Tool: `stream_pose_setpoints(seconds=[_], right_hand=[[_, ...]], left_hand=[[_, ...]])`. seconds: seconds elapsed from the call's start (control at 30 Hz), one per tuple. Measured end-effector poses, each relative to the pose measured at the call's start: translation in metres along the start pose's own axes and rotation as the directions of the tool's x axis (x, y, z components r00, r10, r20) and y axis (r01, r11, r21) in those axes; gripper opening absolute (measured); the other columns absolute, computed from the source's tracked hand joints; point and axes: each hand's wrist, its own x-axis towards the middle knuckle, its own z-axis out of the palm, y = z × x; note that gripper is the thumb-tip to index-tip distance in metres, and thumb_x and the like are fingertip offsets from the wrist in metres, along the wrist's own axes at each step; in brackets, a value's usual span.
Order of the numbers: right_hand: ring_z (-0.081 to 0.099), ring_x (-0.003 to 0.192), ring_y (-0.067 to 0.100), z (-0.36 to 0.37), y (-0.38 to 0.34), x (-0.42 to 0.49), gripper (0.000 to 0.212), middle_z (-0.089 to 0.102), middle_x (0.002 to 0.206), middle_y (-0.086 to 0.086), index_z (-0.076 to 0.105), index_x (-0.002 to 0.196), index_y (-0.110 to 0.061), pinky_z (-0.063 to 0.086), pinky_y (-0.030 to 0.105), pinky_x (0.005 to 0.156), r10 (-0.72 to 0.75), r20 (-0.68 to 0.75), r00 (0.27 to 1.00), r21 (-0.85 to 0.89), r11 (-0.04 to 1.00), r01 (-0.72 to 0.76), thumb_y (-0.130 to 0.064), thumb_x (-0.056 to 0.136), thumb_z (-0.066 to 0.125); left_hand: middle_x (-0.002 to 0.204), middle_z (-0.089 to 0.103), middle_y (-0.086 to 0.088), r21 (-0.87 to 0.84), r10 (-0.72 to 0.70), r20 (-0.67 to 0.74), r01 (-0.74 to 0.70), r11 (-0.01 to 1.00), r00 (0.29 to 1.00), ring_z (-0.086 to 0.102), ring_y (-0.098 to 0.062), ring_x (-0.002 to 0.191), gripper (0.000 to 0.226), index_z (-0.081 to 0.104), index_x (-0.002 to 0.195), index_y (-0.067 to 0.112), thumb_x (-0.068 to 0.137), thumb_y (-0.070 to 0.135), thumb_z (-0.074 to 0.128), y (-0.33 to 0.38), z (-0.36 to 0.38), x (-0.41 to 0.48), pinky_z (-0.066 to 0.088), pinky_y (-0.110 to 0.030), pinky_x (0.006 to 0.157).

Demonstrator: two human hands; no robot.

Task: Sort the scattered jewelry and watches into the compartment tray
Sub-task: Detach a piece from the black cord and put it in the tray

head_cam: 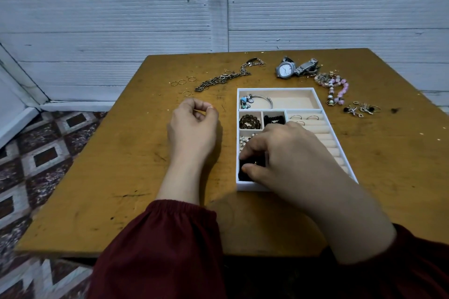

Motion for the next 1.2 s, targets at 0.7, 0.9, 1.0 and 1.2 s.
stream_pose_setpoints(seconds=[0.7, 0.9, 1.0, 1.2], right_hand=[[0.055, 0.080, -0.001, -0.005, 0.014, 0.002, 0.018, 0.062, 0.082, -0.018, 0.073, 0.095, -0.038, 0.045, 0.021, 0.071, 0.018, 0.097, 0.995, 0.303, 0.952, -0.047, -0.038, 0.077, 0.074], [0.059, 0.071, -0.001, -0.013, 0.030, 0.000, 0.007, 0.065, 0.077, -0.016, 0.070, 0.083, -0.034, 0.049, 0.024, 0.068, 0.123, 0.069, 0.990, 0.419, 0.897, -0.141, -0.027, 0.084, 0.070], [0.058, 0.066, -0.003, -0.013, 0.031, 0.000, 0.007, 0.068, 0.077, -0.012, 0.070, 0.076, -0.030, 0.047, 0.022, 0.061, 0.144, 0.091, 0.985, 0.382, 0.909, -0.168, -0.027, 0.082, 0.071], [0.060, 0.064, 0.001, -0.007, 0.026, 0.002, 0.009, 0.069, 0.072, -0.008, 0.071, 0.073, -0.025, 0.053, 0.029, 0.065, 0.139, 0.095, 0.986, 0.304, 0.939, -0.161, -0.024, 0.081, 0.069]], left_hand=[[0.054, 0.049, 0.009, 0.012, -0.006, -0.001, 0.006, 1.000, 1.000, 0.046, -0.009, 0.051, 0.016, 0.057, 0.070, 0.026, 0.084, 0.020, 0.062, 0.001, 0.000, -0.001, 0.035, -0.025, 0.055], [0.057, 0.050, 0.009, 0.013, -0.013, 0.011, 0.013, 1.000, 1.000, 0.047, -0.010, 0.054, 0.013, 0.059, 0.073, 0.025, 0.085, 0.021, 0.062, 0.001, 0.000, -0.001, 0.039, -0.025, 0.057], [0.056, 0.049, 0.009, 0.008, -0.006, 0.011, 0.005, 1.000, 1.000, 0.046, -0.010, 0.053, 0.011, 0.059, 0.074, 0.024, 0.085, 0.021, 0.062, 0.001, -0.001, -0.001, 0.038, -0.025, 0.057], [0.057, 0.051, 0.008, 0.007, 0.004, 0.011, -0.004, 1.000, 1.000, 0.048, -0.010, 0.054, 0.012, 0.059, 0.074, 0.024, 0.085, 0.019, 0.062, 0.002, -0.001, -0.002, 0.039, -0.024, 0.057]])
